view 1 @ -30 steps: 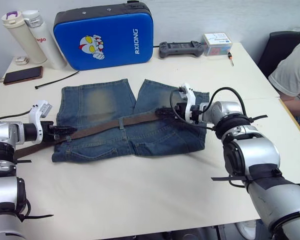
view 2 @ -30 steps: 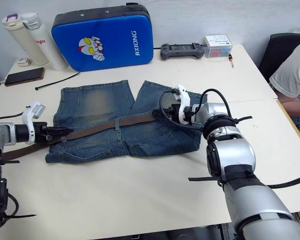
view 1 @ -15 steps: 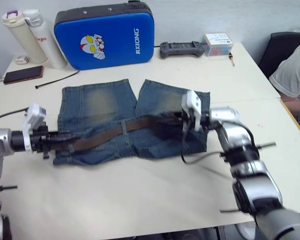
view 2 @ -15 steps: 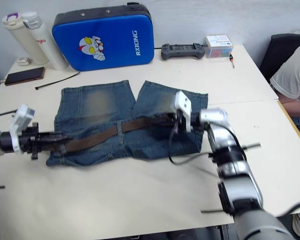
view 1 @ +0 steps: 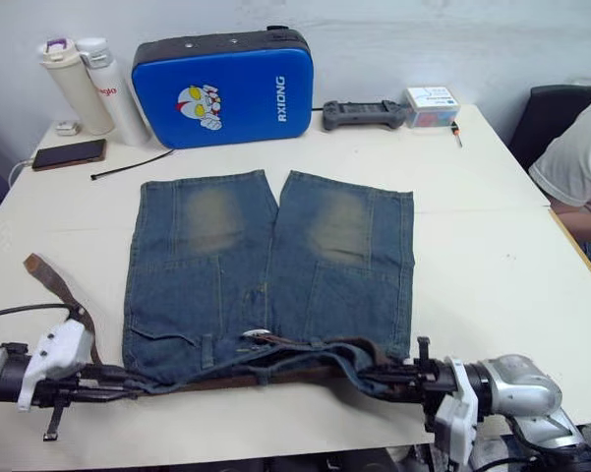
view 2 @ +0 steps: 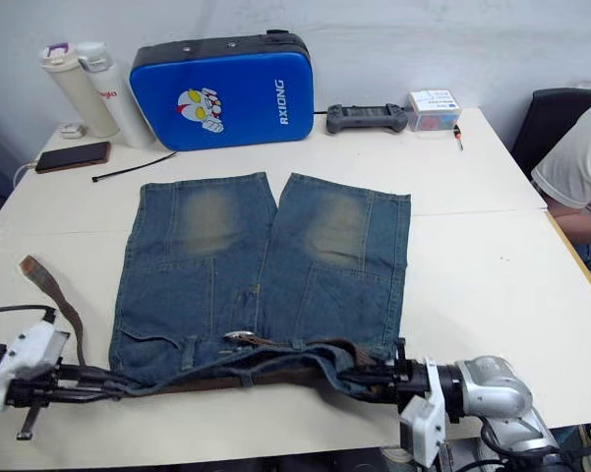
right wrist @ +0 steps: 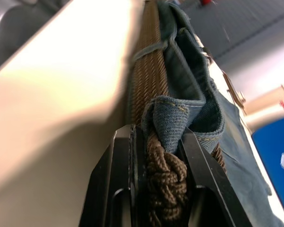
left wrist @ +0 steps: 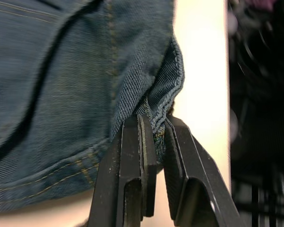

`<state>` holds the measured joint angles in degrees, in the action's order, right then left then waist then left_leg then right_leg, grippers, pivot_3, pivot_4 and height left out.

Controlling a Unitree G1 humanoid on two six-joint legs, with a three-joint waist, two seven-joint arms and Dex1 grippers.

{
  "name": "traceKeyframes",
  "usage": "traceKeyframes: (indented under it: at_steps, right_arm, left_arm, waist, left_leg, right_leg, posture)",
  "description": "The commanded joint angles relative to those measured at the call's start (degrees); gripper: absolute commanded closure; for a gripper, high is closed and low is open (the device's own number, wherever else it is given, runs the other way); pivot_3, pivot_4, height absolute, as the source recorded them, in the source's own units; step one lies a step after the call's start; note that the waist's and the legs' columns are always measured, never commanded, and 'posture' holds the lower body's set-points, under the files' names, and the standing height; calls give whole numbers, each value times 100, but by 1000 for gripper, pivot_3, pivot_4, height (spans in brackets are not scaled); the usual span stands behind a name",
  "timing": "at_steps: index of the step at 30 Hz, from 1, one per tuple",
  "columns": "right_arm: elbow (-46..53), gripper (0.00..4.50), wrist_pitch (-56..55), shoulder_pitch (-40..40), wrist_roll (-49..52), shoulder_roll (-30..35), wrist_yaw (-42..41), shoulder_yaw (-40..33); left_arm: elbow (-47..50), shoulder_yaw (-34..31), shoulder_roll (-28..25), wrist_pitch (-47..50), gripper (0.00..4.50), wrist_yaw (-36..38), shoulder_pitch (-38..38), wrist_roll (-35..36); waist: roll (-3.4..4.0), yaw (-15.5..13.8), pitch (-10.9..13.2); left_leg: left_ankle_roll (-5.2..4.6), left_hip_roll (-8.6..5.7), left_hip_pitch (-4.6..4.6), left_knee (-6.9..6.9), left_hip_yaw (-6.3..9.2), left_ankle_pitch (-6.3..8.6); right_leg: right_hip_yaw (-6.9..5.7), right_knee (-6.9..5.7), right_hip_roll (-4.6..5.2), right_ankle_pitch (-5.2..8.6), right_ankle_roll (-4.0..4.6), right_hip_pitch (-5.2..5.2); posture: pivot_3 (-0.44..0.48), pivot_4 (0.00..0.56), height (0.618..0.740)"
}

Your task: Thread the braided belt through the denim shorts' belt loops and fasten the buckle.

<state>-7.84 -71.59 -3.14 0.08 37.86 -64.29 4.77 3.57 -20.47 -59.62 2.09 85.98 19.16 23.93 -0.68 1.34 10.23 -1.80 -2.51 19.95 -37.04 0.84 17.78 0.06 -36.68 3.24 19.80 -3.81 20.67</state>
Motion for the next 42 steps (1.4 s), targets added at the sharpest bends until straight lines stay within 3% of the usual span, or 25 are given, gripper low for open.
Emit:
traceKeyframes:
  at_steps: [1,3,4,6,9,11,14,19,23,26,30,35,38,39,41,42]
  right_arm:
    - [-664,4124,-748,62,-452,254,469,31]
    - [-933,4124,-968,147,-568,359,749,114]
    - [-1041,3095,-1053,183,-626,409,893,156]
    - [-1258,2308,-1142,225,-600,626,1114,370]
    - [-1484,824,-1310,249,-529,980,1457,676]
    - [-750,0,-886,-52,360,1646,1663,1107]
    - [670,0,-234,-545,1240,2593,1898,1329]
    - [1815,0,878,-774,2107,3312,2079,938]
    - [2094,0,1882,-349,2382,3032,2101,772]
    - [2177,0,2939,115,2576,2682,2175,768]
    - [1958,0,6092,1690,3105,2022,2498,1285]
    - [1419,0,8615,3107,3739,1274,2436,1684]
    - [1087,0,9615,3743,3588,970,2409,1771]
    - [968,0,9938,3934,3478,926,2371,1876]
    - [759,0,10521,4201,3242,764,2328,1976]
    - [698,0,10868,4277,3173,701,2341,2016]
  left_arm:
    - [-450,226,-150,-523,4452,69,141,-580]
    - [-584,332,-197,-602,4452,110,238,-625]
    - [-634,362,-203,-608,4452,102,256,-603]
    - [-748,367,-186,-687,3421,70,287,-543]
    - [-792,328,-377,-273,2219,128,337,-383]
    - [-557,132,-539,300,1372,288,398,18]
    - [-273,-257,-763,843,41,500,698,407]
    - [661,-1498,-1092,2665,15,652,1151,1903]
    - [915,-2105,-1331,3664,15,652,1111,2953]
    - [838,-2400,-1410,3761,15,652,1139,3228]
    - [551,-1434,-1008,2862,15,-692,-301,2403]
    - [355,382,-241,3641,15,-3098,-2439,1201]
    - [6,1007,91,3942,15,-3704,-3285,728]
    - [-95,1272,128,3892,15,-3803,-3459,465]
    - [-369,1861,208,3809,15,-3988,-3812,-165]
    - [-488,2112,245,3730,15,-4030,-3936,-416]
  waist:
    - [1,-1,-1]
    - [5,12,-3]
    - [15,14,-7]
    - [25,18,-12]
    - [24,23,-17]
    - [27,14,-15]
    - [37,-19,-11]
    - [-10,16,-3]
    - [-12,11,0]
    - [-12,10,2]
    - [-4,13,7]
    - [2,22,10]
    - [7,-56,14]
    - [2,-110,12]
    - [-2,-110,11]
    - [-2,-105,11]
  left_leg:
    - [0,3,5,0,2,1]
    - [6,8,25,-2,1,4]
    - [7,8,29,-1,-2,3]
    - [8,8,28,-2,-5,3]
    - [16,22,15,-2,-4,1]
    - [25,33,4,-2,-1,3]
    - [25,34,28,-6,5,4]
    - [44,57,37,-15,5,5]
    - [48,58,37,-15,6,8]
    - [50,58,40,-13,8,9]
    - [52,58,46,-13,7,11]
    - [61,60,46,-16,6,8]
    - [60,61,55,0,10,9]
    - [61,60,76,-6,14,9]
    - [99,61,254,-110,7,-16]
    - [97,59,274,-117,-1,-15]
  right_leg:
    - [-6,0,-2,-1,-2,6]
    - [-6,-10,-8,0,-1,33]
    - [-4,-16,-8,0,-1,42]
    - [-3,-19,-8,1,-1,43]
    - [-5,-21,-18,4,5,30]
    - [-6,-27,-29,9,14,19]
    - [-8,-38,-27,17,20,46]
    - [-6,-55,-51,24,29,57]
    - [-7,-46,-53,25,31,56]
    - [-8,-41,-56,25,31,59]
    - [-8,-37,-56,25,31,65]
    - [-4,-46,-57,23,35,71]
    - [-7,-42,-57,24,36,85]
    - [-12,-45,-58,24,36,104]
    - [-8,-142,-67,18,25,274]
    - [-1,-152,-66,15,20,295]
  posture:
    - [0,150,740]
    - [0,150,740]
    - [0,150,740]
    - [0,150,740]
    - [0,150,740]
    - [0,150,740]
    - [0,150,740]
    - [0,150,740]
    - [0,150,740]
    - [0,150,740]
    - [0,150,740]
    - [0,150,740]
    - [0,150,740]
    - [0,150,740]
    - [0,150,740]
    - [0,150,740]
